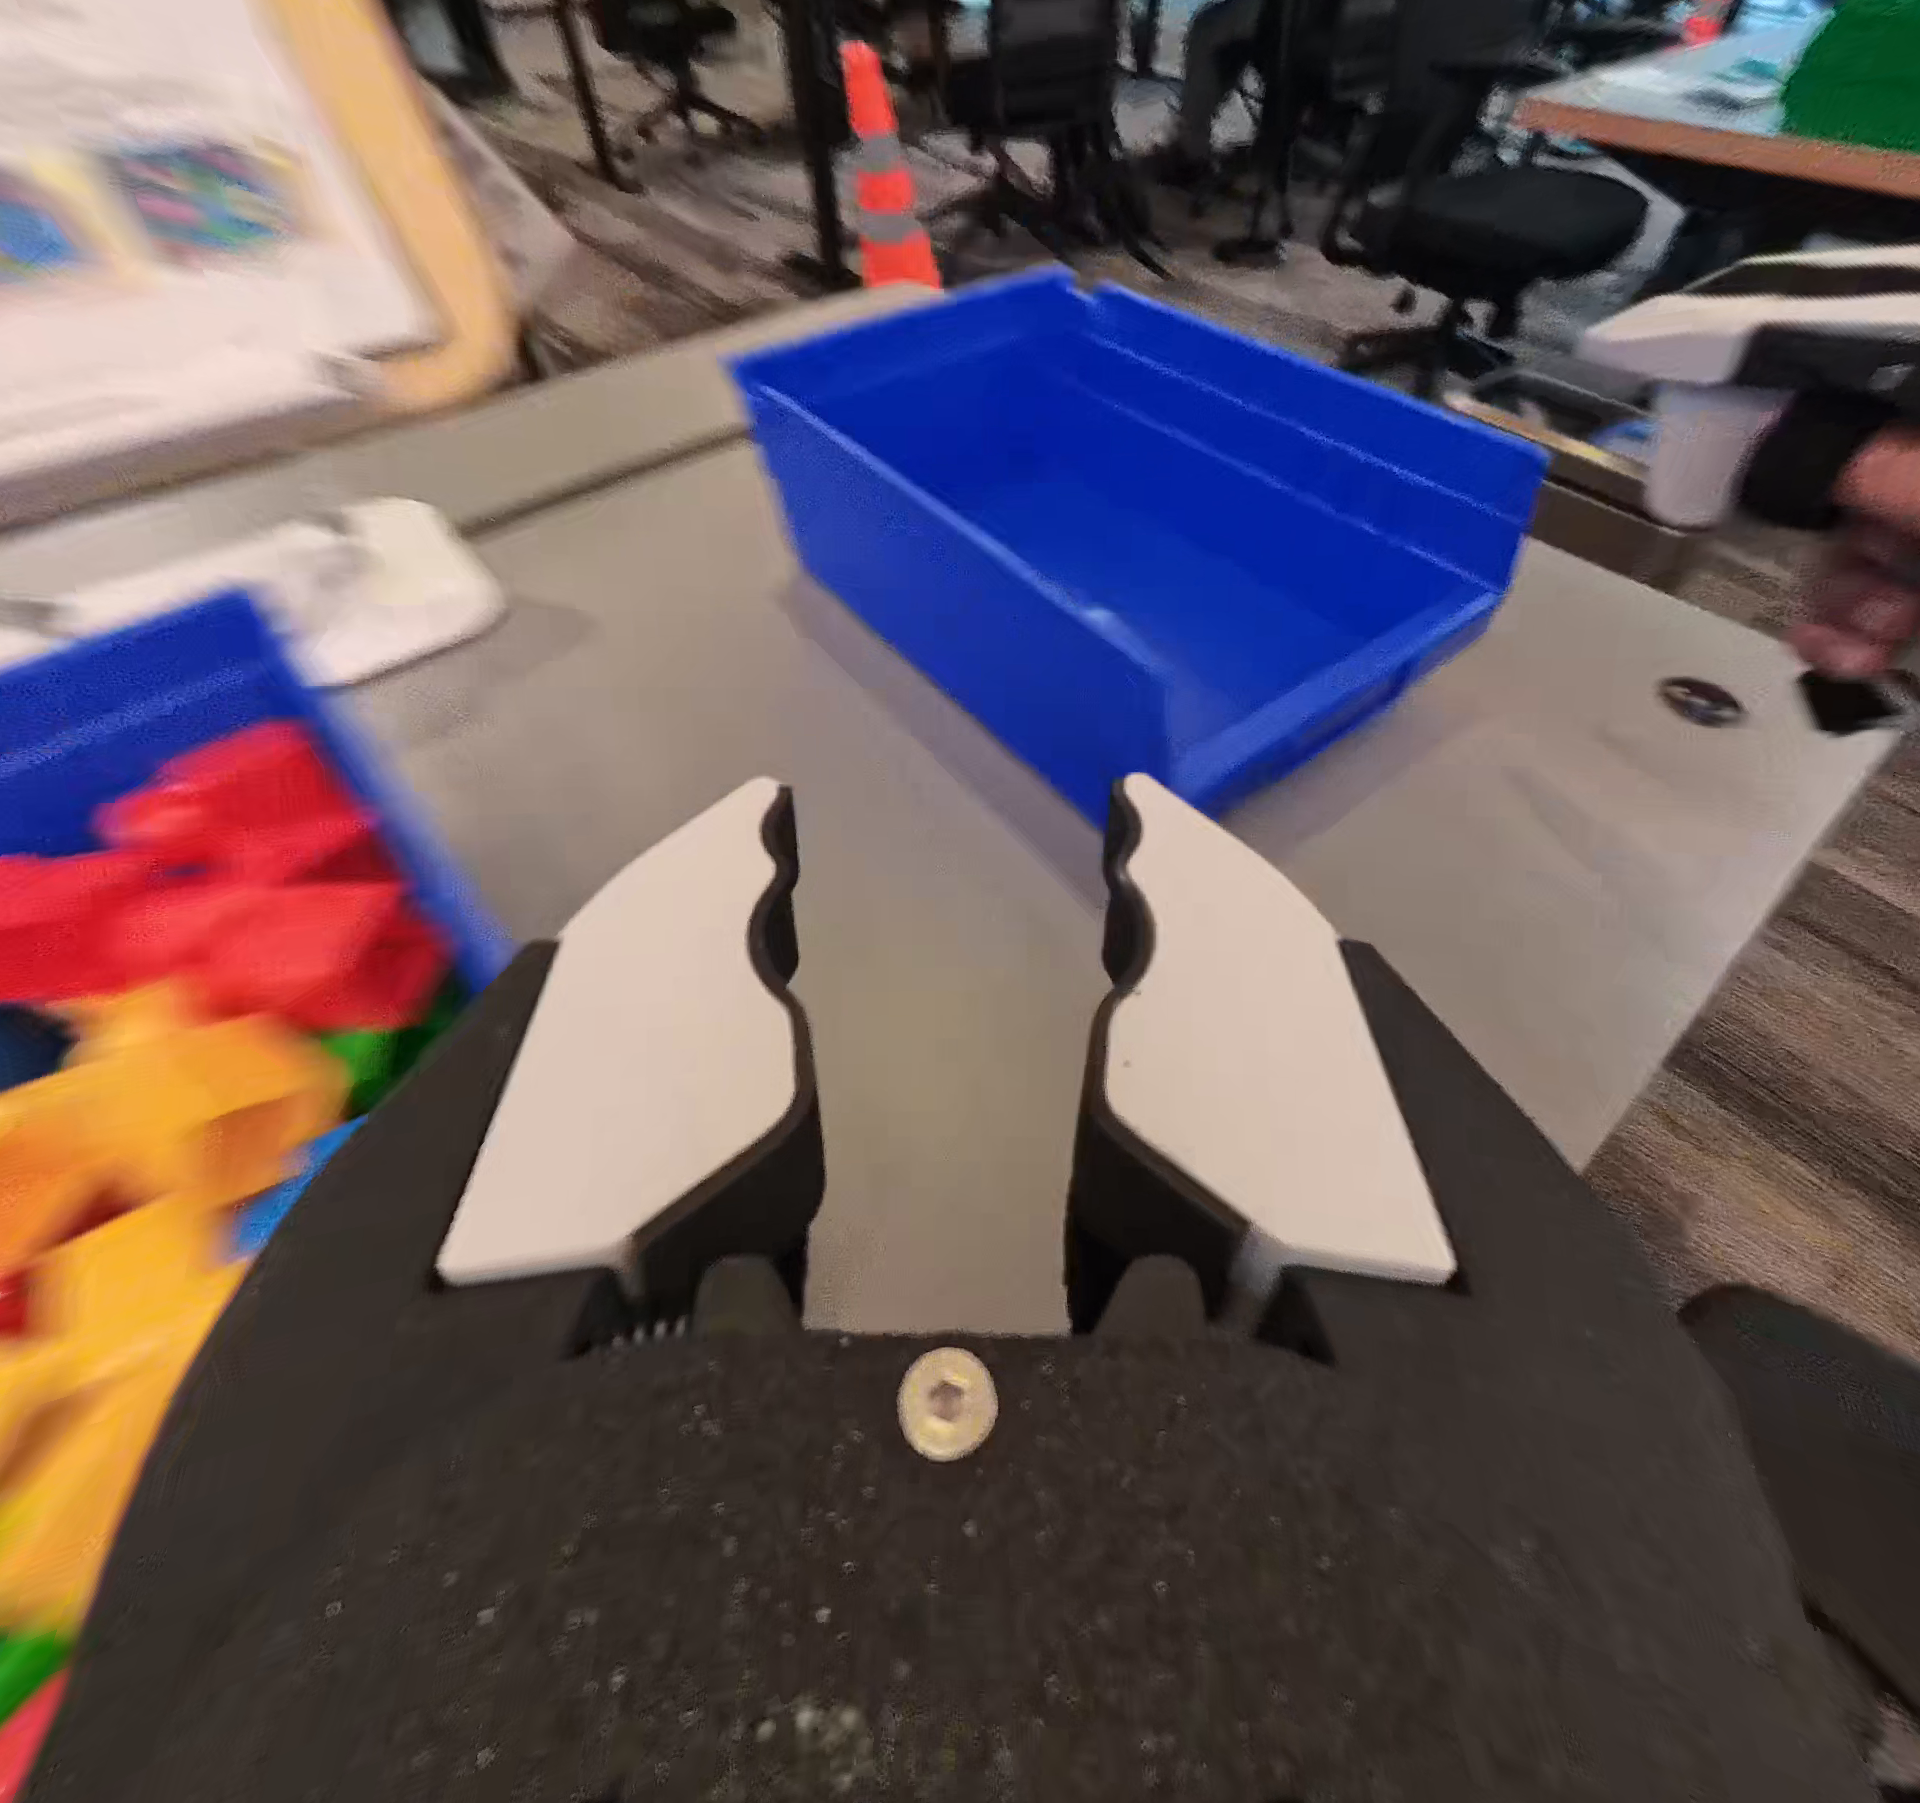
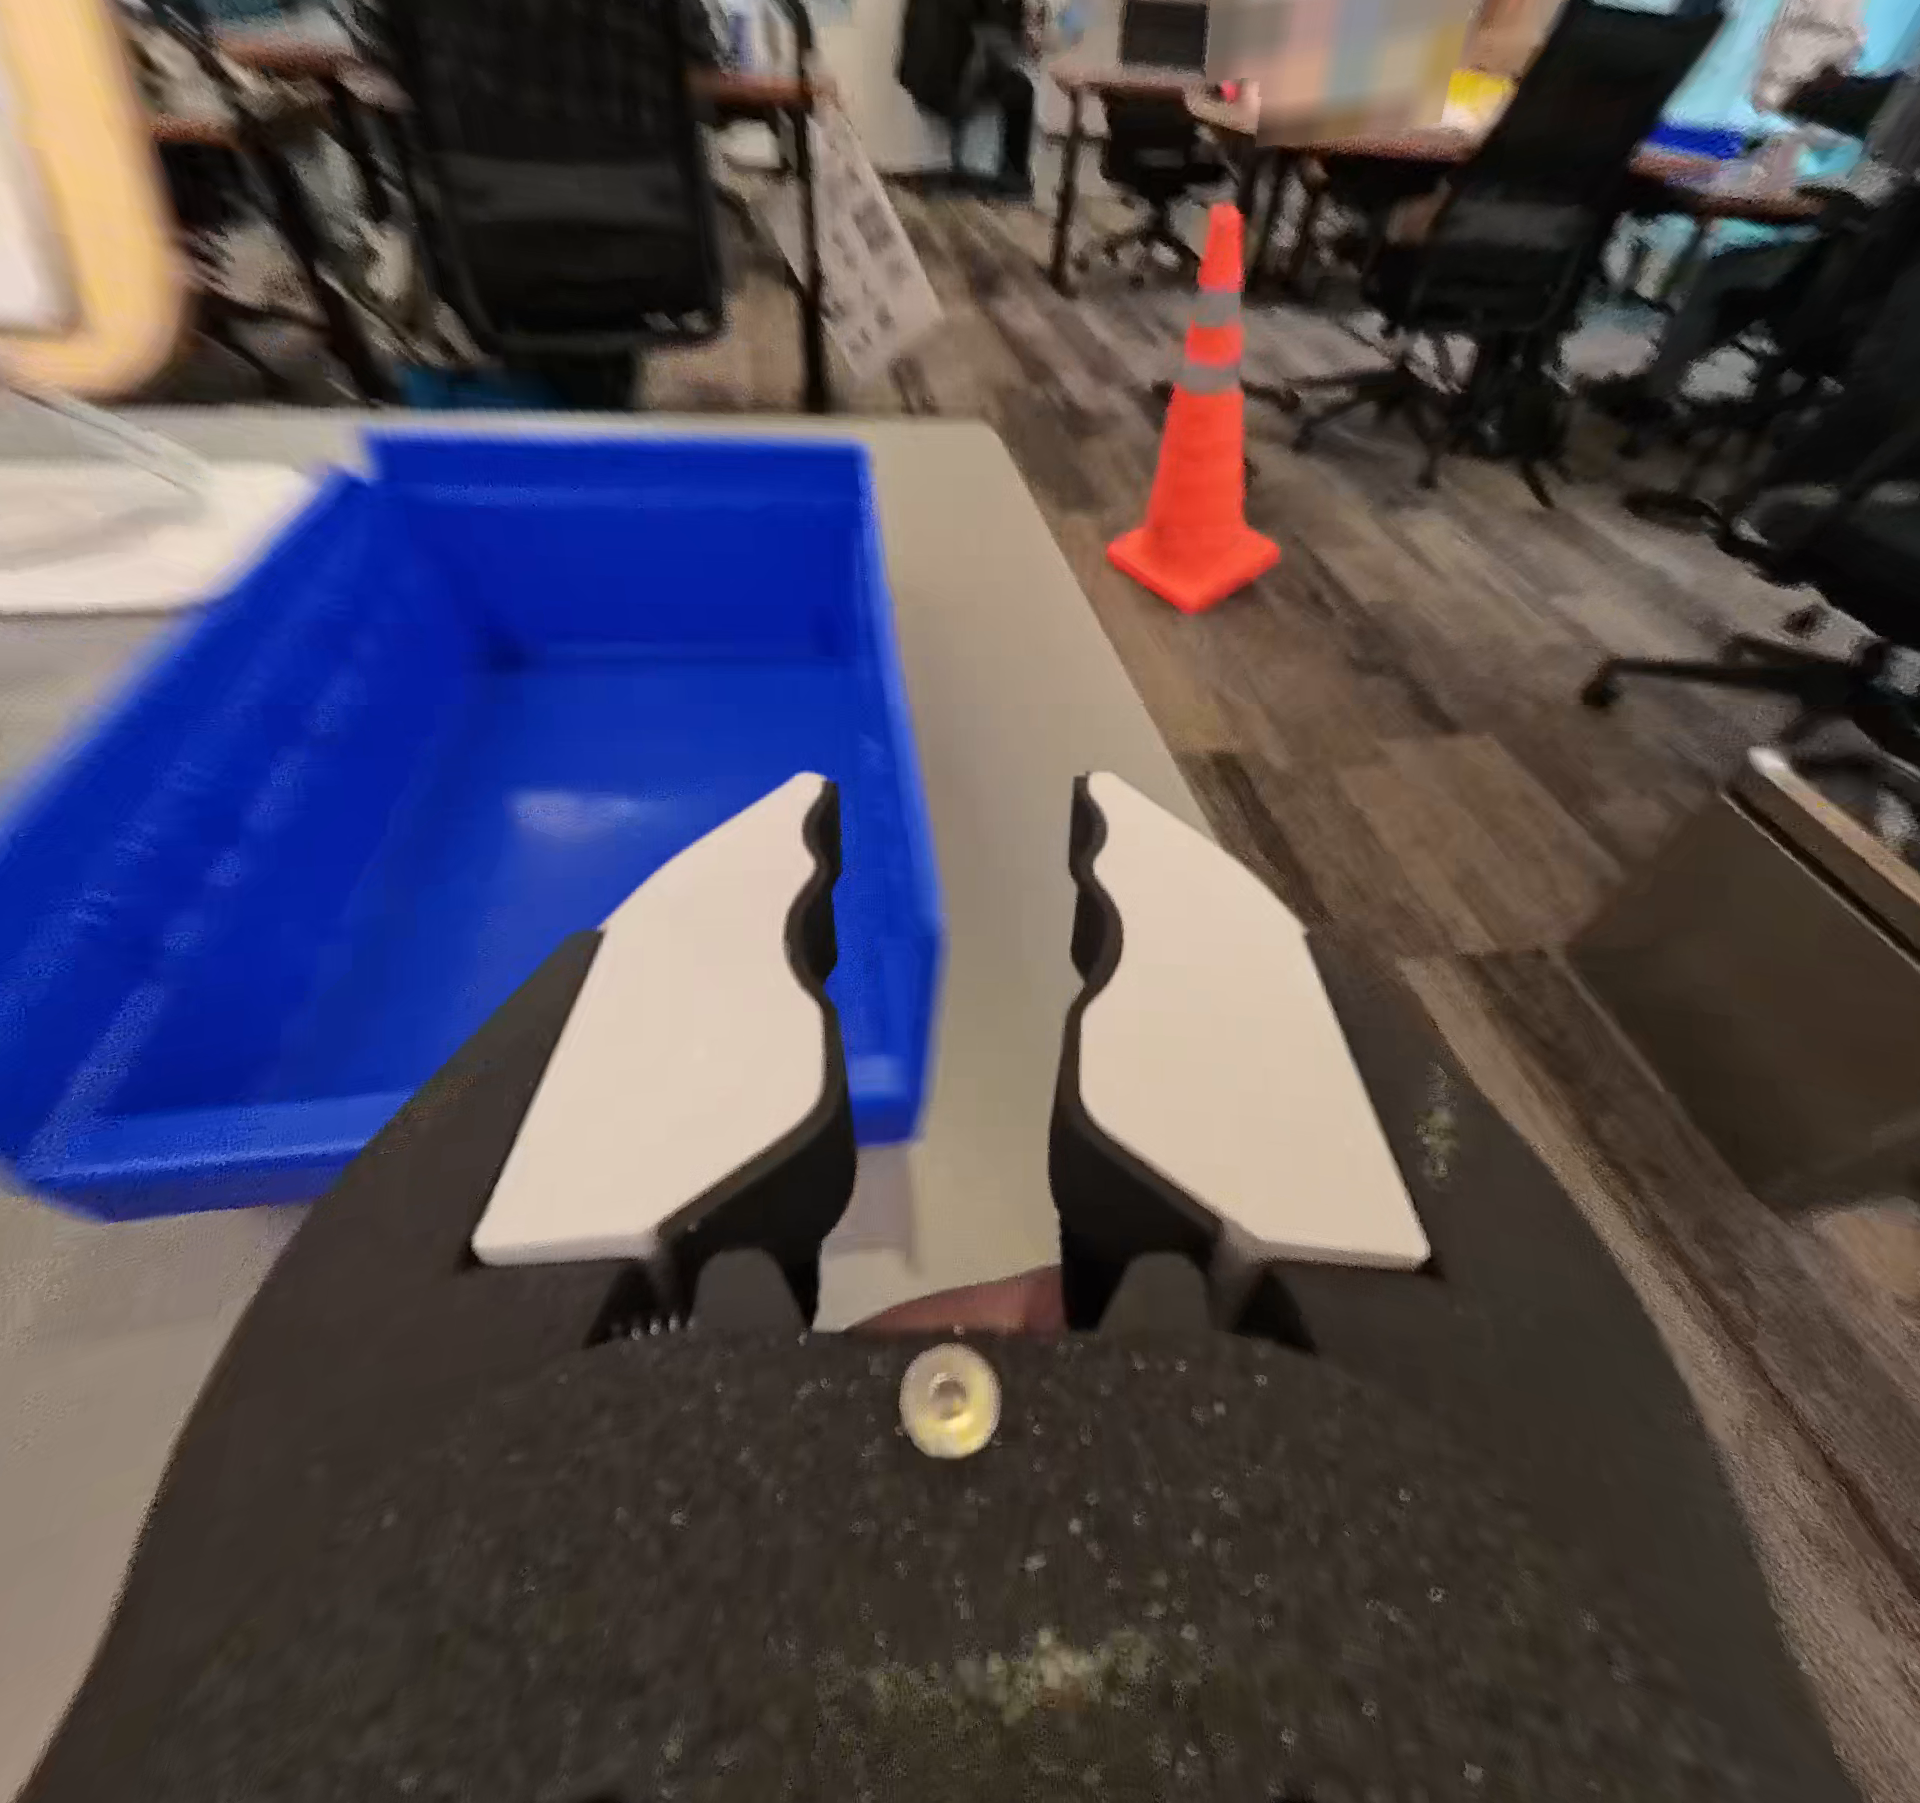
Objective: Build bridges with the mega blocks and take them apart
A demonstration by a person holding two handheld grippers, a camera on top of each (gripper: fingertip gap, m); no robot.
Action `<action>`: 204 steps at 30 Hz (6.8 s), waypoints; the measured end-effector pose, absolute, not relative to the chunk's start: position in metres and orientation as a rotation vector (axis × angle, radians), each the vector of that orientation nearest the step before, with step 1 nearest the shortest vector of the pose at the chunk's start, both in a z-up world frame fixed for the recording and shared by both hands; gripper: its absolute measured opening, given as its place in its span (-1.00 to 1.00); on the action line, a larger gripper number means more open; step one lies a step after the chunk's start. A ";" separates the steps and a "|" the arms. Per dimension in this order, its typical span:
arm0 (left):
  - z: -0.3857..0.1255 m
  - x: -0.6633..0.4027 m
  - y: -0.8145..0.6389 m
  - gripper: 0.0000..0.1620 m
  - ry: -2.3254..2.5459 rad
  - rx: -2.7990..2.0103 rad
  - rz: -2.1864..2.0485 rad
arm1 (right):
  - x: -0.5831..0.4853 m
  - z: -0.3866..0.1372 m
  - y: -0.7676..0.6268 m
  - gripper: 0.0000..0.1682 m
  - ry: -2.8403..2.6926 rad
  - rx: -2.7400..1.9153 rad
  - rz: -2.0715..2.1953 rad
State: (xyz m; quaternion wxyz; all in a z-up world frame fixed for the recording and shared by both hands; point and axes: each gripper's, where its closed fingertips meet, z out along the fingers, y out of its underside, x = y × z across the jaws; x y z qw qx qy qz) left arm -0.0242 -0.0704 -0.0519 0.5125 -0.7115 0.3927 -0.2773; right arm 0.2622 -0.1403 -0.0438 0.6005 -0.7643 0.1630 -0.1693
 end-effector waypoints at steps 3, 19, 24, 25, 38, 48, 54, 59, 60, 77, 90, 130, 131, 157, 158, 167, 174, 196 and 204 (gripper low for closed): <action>-0.024 -0.121 -0.039 -0.41 0.842 -1.704 -0.536 | 0.186 0.015 -0.113 -0.50 0.247 -1.654 -0.138; -0.122 -0.292 0.048 -0.76 0.431 -2.011 -0.468 | -0.124 -0.119 -0.015 -0.82 0.061 -1.885 0.185; -0.113 -0.312 0.057 -0.97 0.374 -1.988 -0.286 | -0.137 -0.116 -0.012 -0.92 0.255 -1.883 0.126; -0.108 -0.320 0.061 -0.97 0.360 -1.980 -0.284 | -0.147 -0.112 -0.009 -0.92 0.263 -1.868 0.130; -0.062 -0.502 0.138 -0.96 0.273 -1.929 -0.198 | -0.325 -0.068 0.079 -0.94 0.220 -1.832 0.107; -0.118 -0.532 0.171 -0.96 0.268 -2.001 -0.270 | -0.353 -0.117 0.104 -0.90 0.158 -1.898 0.120; -0.118 -0.532 0.174 -0.82 0.233 -2.010 -0.286 | -0.355 -0.113 0.099 -0.69 0.005 -1.927 0.168; -0.074 -0.550 0.151 -0.56 0.105 -1.942 -0.223 | -0.330 -0.061 0.050 -0.61 -0.251 -1.831 0.315; -0.063 -0.547 0.143 -0.54 0.093 -1.924 -0.238 | -0.315 -0.052 0.037 -0.61 -0.309 -1.809 0.298; -0.127 -0.353 -0.025 -0.33 0.433 -1.908 -0.635 | -0.093 -0.094 -0.113 -0.52 -0.433 -1.713 0.501; -0.145 -0.347 -0.009 -0.32 0.554 -1.922 -0.539 | -0.083 -0.100 -0.098 -0.61 -0.498 -1.669 0.297; -0.147 -0.437 0.142 -0.46 1.936 -2.424 -0.318 | -0.078 -0.107 -0.098 -0.66 -0.449 -1.742 0.379; -0.137 -0.436 0.143 -0.46 1.925 -2.392 -0.298 | -0.078 -0.107 -0.098 -0.66 -0.449 -1.743 0.377; -0.182 -0.183 0.162 -0.46 1.686 -2.301 0.162 | -0.058 -0.107 -0.098 -0.66 -0.370 -1.788 0.229; -0.183 -0.182 0.164 -0.46 1.672 -2.282 0.187 | -0.057 -0.107 -0.099 -0.66 -0.364 -1.788 0.236; -0.172 -0.175 0.150 -0.18 1.588 -2.191 0.177 | -0.056 -0.108 -0.099 -0.66 -0.373 -1.795 0.239; -0.094 -0.188 0.035 -0.20 1.353 -2.041 -0.590 | -0.054 -0.113 -0.099 -0.66 -0.374 -1.811 0.234; -0.069 -0.428 0.220 -0.23 0.264 -2.352 -0.241 | -0.087 -0.120 -0.088 -0.66 -0.524 -1.815 0.220; -0.103 -0.447 0.261 -0.24 0.026 -2.606 -0.118 | -0.082 -0.118 -0.090 -0.67 -0.491 -1.821 0.276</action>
